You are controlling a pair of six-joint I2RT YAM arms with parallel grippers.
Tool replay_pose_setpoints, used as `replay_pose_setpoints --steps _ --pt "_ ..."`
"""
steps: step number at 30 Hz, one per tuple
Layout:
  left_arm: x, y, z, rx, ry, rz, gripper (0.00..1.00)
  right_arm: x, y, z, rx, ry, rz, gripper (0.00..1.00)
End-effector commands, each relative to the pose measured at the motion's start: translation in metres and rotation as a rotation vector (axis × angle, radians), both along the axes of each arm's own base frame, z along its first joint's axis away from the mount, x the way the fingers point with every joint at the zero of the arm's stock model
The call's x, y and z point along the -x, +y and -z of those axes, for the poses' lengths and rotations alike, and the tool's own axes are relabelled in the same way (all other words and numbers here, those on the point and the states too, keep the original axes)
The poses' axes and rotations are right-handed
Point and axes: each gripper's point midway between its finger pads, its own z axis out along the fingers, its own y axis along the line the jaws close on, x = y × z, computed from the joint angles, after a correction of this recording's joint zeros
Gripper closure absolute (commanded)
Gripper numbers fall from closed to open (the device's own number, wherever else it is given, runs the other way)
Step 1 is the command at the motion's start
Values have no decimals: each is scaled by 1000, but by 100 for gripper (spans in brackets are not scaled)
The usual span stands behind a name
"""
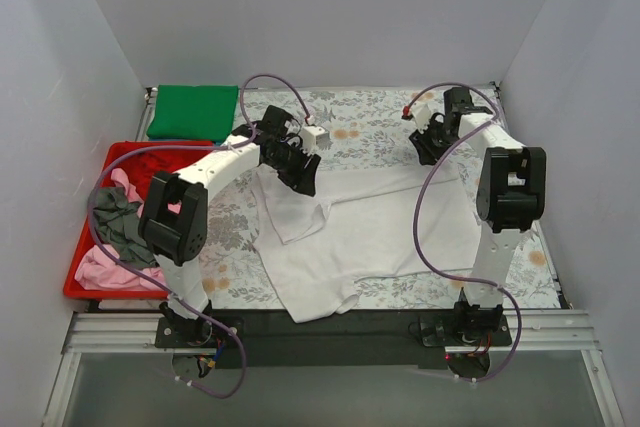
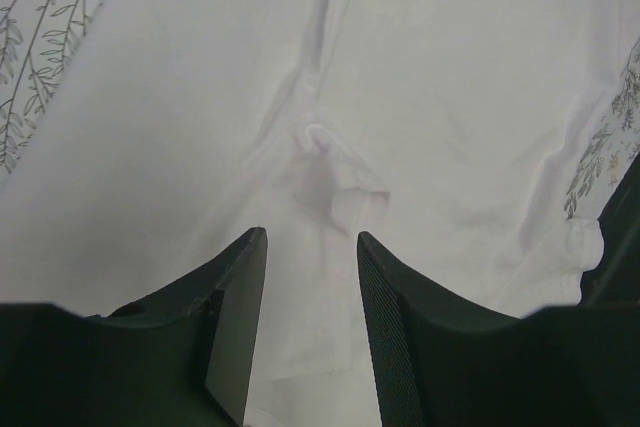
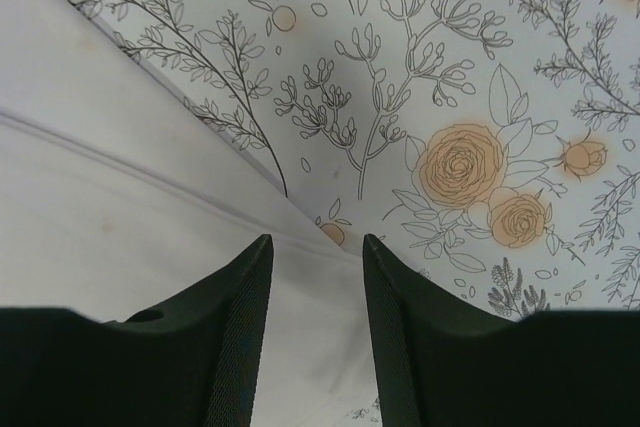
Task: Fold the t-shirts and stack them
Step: Fold the tshirt
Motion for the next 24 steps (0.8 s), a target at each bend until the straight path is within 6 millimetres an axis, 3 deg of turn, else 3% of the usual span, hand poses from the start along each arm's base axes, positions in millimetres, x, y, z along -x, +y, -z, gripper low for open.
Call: replay_pose_setpoints --steps 1,7,12,24 --pt "-12 0 -16 30 -29 -31 60 -8 -17 2 61 -8 47 51" --pt "-12 3 -19 43 -44 -48 59 -24 -36 -20 -45 -19 191 46" --pt "-11 7 -15 43 -33 -58 59 -23 -51 -26 -79 -2 245 41" --pt "-21 12 -15 30 -58 -70 59 -17 -53 -12 -136 107 279 45"
